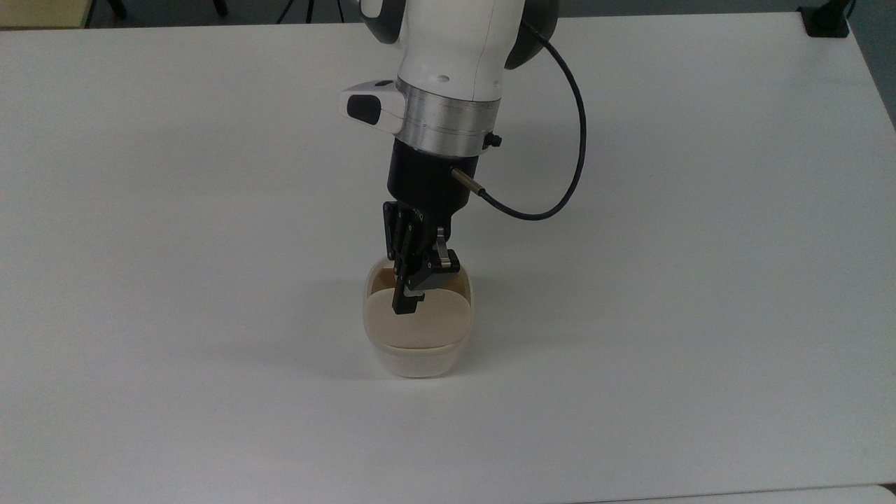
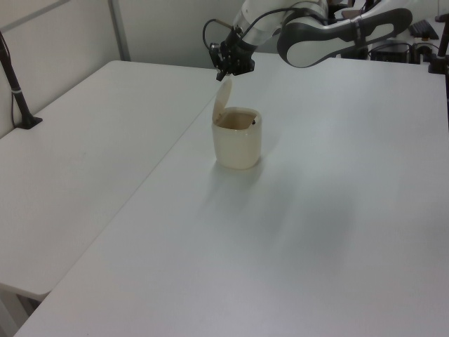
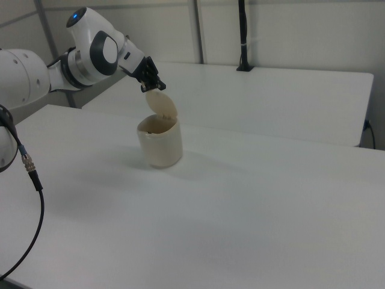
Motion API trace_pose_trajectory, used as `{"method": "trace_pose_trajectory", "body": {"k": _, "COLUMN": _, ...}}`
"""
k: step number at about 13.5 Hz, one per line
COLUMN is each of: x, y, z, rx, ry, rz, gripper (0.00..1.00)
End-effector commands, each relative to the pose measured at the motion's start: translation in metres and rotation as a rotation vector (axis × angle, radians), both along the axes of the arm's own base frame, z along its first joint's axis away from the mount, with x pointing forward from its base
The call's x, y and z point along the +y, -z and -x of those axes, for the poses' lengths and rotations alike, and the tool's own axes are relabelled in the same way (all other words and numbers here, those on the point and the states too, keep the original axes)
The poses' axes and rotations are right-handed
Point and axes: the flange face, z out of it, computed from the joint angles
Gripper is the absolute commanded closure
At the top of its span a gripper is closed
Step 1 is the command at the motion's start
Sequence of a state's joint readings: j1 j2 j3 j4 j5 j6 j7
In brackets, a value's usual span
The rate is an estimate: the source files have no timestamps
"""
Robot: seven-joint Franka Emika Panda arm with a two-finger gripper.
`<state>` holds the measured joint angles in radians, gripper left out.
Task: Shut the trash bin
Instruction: 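Push the upright lid down onto the bin opening with the gripper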
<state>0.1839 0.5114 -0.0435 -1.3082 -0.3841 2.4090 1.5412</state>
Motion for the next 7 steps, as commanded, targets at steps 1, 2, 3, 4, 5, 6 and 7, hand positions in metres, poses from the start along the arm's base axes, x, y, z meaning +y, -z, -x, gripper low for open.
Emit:
{"method": "trace_pose_trajectory", "body": {"k": 1, "x": 0.006, "y": 0.004, "z": 0.0, "rx": 0.004, "ry": -0.022, "rz": 0.039, "gripper": 1.0}}
{"method": "trace_pose_trajectory", "body": {"k": 2, "x": 0.007, "y": 0.006, "z": 0.002, "rx": 0.018, "ry": -0.042, "rz": 0.052, "gripper": 1.0}}
{"method": "trace_pose_trajectory", "body": {"k": 3, "x": 0.008, "y": 0.01, "z": 0.003, "rx": 0.029, "ry": -0.052, "rz": 0.062, "gripper": 1.0}}
{"method": "trace_pose_trajectory", "body": {"k": 4, "x": 0.008, "y": 0.01, "z": 0.003, "rx": 0.031, "ry": -0.055, "rz": 0.066, "gripper": 1.0}}
{"method": "trace_pose_trajectory", "body": {"k": 5, "x": 0.006, "y": 0.011, "z": 0.003, "rx": 0.034, "ry": -0.058, "rz": 0.067, "gripper": 1.0}}
{"method": "trace_pose_trajectory", "body": {"k": 6, "x": 0.007, "y": 0.013, "z": 0.006, "rx": 0.043, "ry": -0.064, "rz": 0.07, "gripper": 1.0}}
{"method": "trace_pose_trajectory", "body": {"k": 7, "x": 0.006, "y": 0.015, "z": 0.01, "rx": 0.056, "ry": -0.074, "rz": 0.076, "gripper": 1.0}}
